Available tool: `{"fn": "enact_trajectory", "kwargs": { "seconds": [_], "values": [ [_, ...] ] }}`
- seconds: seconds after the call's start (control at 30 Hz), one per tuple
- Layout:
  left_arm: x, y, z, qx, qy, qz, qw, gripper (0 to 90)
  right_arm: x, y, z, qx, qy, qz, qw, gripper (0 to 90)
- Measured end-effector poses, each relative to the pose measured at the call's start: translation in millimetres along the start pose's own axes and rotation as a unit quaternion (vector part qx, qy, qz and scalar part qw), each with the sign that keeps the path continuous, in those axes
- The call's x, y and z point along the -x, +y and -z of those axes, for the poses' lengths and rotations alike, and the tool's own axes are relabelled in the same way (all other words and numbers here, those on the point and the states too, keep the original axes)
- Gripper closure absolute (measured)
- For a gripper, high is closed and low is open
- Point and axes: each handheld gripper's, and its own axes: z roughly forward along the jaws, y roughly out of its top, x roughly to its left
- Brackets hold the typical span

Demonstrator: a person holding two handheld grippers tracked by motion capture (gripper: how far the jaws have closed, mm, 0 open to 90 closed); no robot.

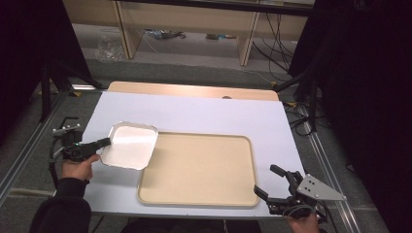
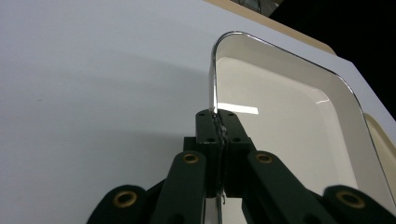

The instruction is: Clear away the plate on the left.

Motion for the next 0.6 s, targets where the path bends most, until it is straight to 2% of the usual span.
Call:
{"fn": "enact_trajectory", "kwargs": {
  "seconds": [0.03, 0.07, 0.13, 0.17, 0.27, 0.37, 0.43, 0.53, 0.6],
  "values": [
    [8.1, -0.7, -4.2, -0.005, -0.011, -0.005, 0.9999, 88.1, 0.5, -0.2, 0.6, -0.002, -0.002, -0.003, 1.0, 15.1],
    [8.1, -0.7, -4.2, -0.005, -0.011, -0.005, 0.9999, 88.1, 0.5, -0.2, 0.6, -0.002, -0.002, -0.003, 1.0, 15.1],
    [16.7, -2.5, -9.5, -0.016, -0.02, -0.009, 0.9996, 88.2, 1.3, -0.5, 0.8, 0.004, -0.006, -0.009, 0.9999, 15.2],
    [25.2, -4.7, -16.4, -0.024, -0.026, -0.018, 0.9992, 88.1, 2.0, -0.4, 0.3, 0.003, -0.002, -0.004, 1.0, 15.2],
    [36.4, -7.7, -25.5, -0.04, -0.031, -0.029, 0.9983, 88.1, 2.3, -0.2, 1.0, 0.0, -0.003, -0.003, 1.0, 15.2],
    [44.7, -9.7, -30.8, -0.049, -0.034, -0.043, 0.9973, 88.1, 0.9, -0.4, 1.5, -0.001, -0.01, -0.006, 0.9999, 15.1],
    [47.4, -10.2, -33.1, -0.055, -0.034, -0.05, 0.9966, 88.1, 2.5, -0.3, 1.1, -0.001, -0.002, -0.003, 1.0, 15.1],
    [49.8, -11.9, -35.4, -0.058, -0.033, -0.051, 0.9964, 88.1, 2.1, -0.3, 0.9, 0.001, -0.003, -0.004, 1.0, 15.1],
    [54.6, -14.3, -40.0, -0.067, -0.034, -0.059, 0.9954, 88.0, 1.6, -0.6, 1.0, -0.001, -0.008, -0.004, 1.0, 15.1]
  ]
}}
